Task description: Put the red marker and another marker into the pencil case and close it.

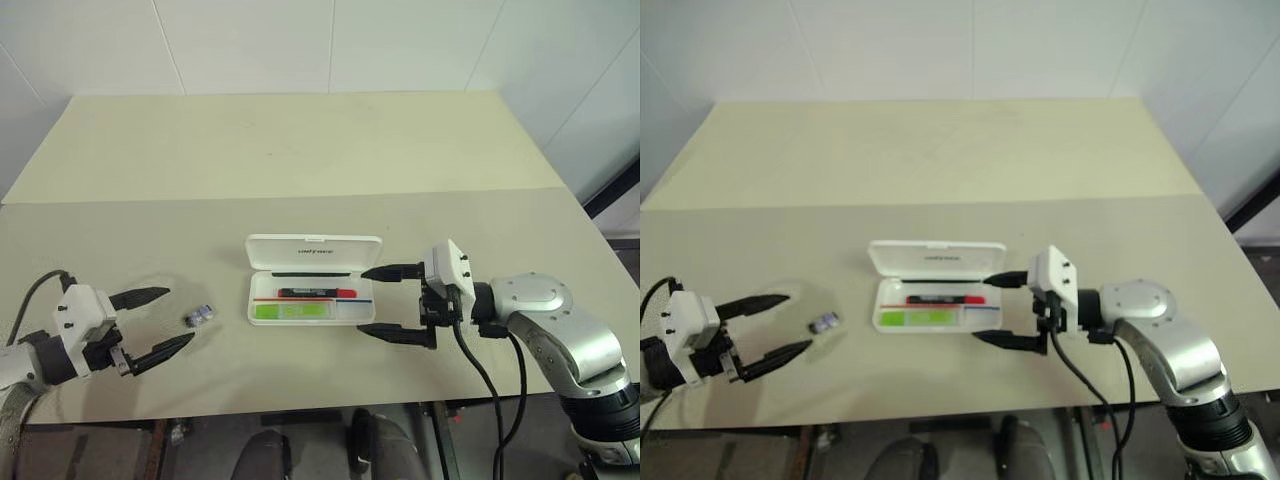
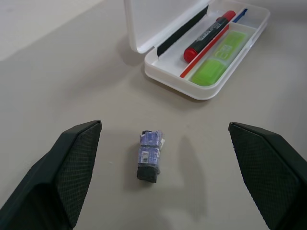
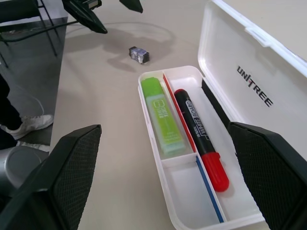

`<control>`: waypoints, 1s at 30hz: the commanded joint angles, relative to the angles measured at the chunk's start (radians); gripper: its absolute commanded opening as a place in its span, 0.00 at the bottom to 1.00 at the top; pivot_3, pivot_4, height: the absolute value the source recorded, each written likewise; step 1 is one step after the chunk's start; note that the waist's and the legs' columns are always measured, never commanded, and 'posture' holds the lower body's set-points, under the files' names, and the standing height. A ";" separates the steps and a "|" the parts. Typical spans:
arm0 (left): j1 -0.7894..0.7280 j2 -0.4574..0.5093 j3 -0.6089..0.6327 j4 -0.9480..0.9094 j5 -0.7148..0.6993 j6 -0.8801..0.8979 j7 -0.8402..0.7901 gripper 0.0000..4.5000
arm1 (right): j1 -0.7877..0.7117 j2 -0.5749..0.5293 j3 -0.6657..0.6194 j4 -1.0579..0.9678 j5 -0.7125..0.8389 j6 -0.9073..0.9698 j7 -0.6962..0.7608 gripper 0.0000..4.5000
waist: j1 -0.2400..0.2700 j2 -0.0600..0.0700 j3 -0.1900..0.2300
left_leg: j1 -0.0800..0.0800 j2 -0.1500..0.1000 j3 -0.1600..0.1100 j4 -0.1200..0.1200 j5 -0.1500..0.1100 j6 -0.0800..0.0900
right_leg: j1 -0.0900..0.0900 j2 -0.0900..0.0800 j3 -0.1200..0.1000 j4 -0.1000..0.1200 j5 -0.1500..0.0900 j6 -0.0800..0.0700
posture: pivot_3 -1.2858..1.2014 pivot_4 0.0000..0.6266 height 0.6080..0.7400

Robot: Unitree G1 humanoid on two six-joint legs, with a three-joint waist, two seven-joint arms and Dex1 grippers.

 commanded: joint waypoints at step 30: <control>-0.397 0.106 -0.350 0.497 0.257 -0.064 -0.129 0.87 | 0.110 -0.013 -0.064 -0.166 -0.016 0.000 -0.202 1.00 | 0.001 0.000 0.000 | 0.001 0.001 0.008 0.000 0.001 -0.002 | 0.000 0.000 -0.001 0.003 0.000 0.000 | 0.52 0.24 1.00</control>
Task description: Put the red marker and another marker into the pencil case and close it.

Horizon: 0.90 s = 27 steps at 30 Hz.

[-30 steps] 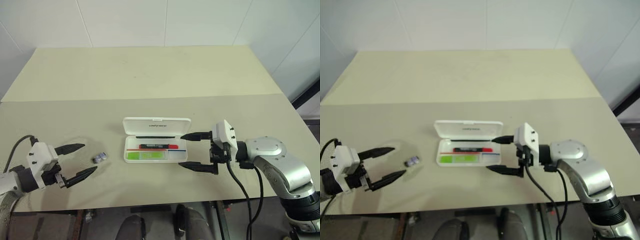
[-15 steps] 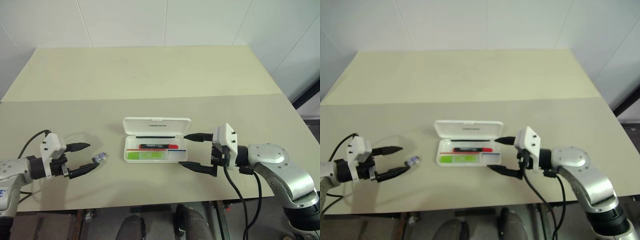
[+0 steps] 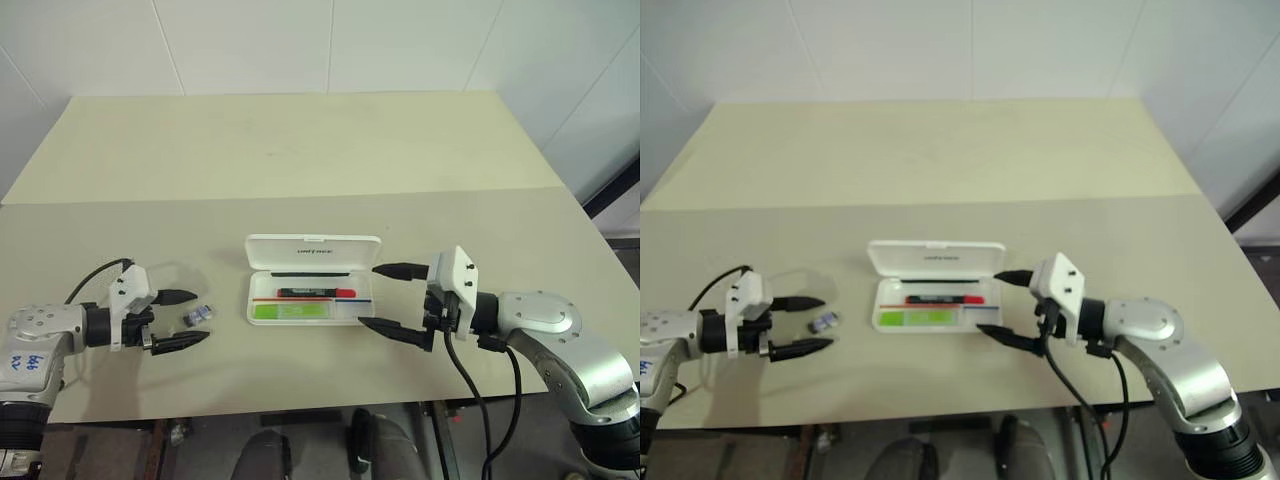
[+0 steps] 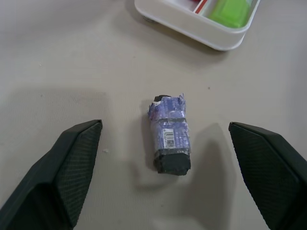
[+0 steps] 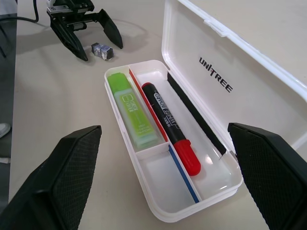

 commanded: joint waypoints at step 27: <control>-0.298 -0.043 0.082 -0.028 -0.020 -0.060 0.178 0.08 | 0.062 -0.078 -0.097 -0.065 0.027 -0.023 0.011 1.00 | 0.004 -0.001 -0.001 | -0.001 0.000 0.000 0.001 0.001 -0.002 | 0.000 0.001 -0.001 0.001 0.000 -0.001 | 0.52 0.24 1.00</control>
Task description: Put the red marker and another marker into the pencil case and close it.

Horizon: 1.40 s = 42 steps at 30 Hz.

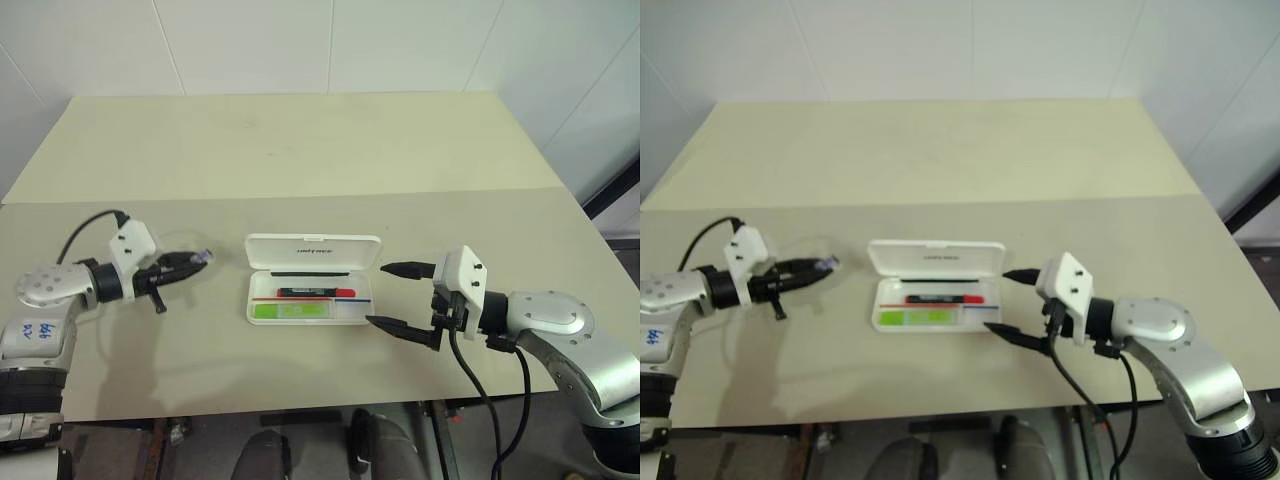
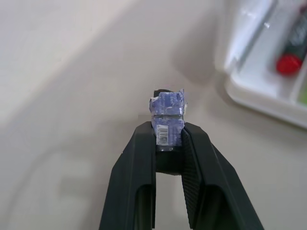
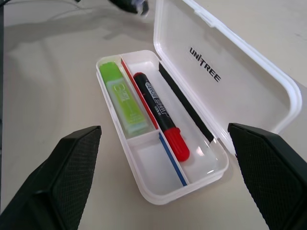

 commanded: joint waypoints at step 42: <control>-0.372 -0.372 -0.354 -0.283 -0.156 0.183 -0.189 0.08 | 0.661 0.013 -0.621 -0.058 0.166 -0.339 0.324 1.00 | 0.026 -0.005 0.002 | 0.001 -0.004 -0.002 0.004 0.005 0.000 | 0.003 0.002 0.008 0.000 0.003 0.005 | 0.52 0.24 1.00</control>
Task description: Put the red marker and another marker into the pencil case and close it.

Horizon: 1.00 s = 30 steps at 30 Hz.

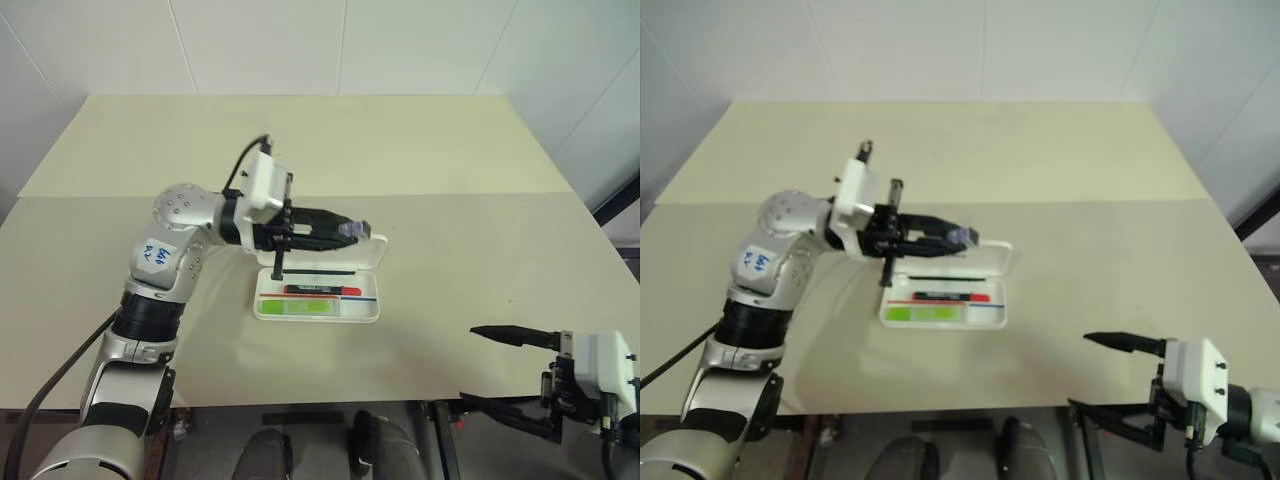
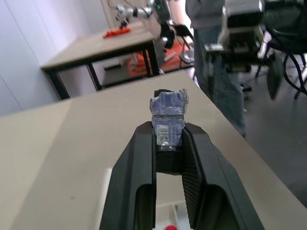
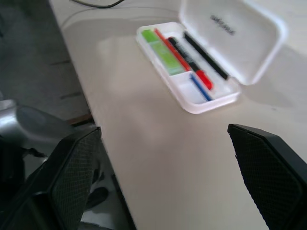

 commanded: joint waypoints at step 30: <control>0.131 -0.096 -0.223 -0.016 0.306 -0.052 0.176 0.08 | -0.047 0.082 0.069 -0.082 0.038 0.015 -0.239 1.00 | 0.002 0.000 0.000 | 0.000 -0.003 -0.009 0.000 0.000 0.005 | 0.000 -0.004 0.000 0.000 0.000 0.000 | 0.52 0.24 1.00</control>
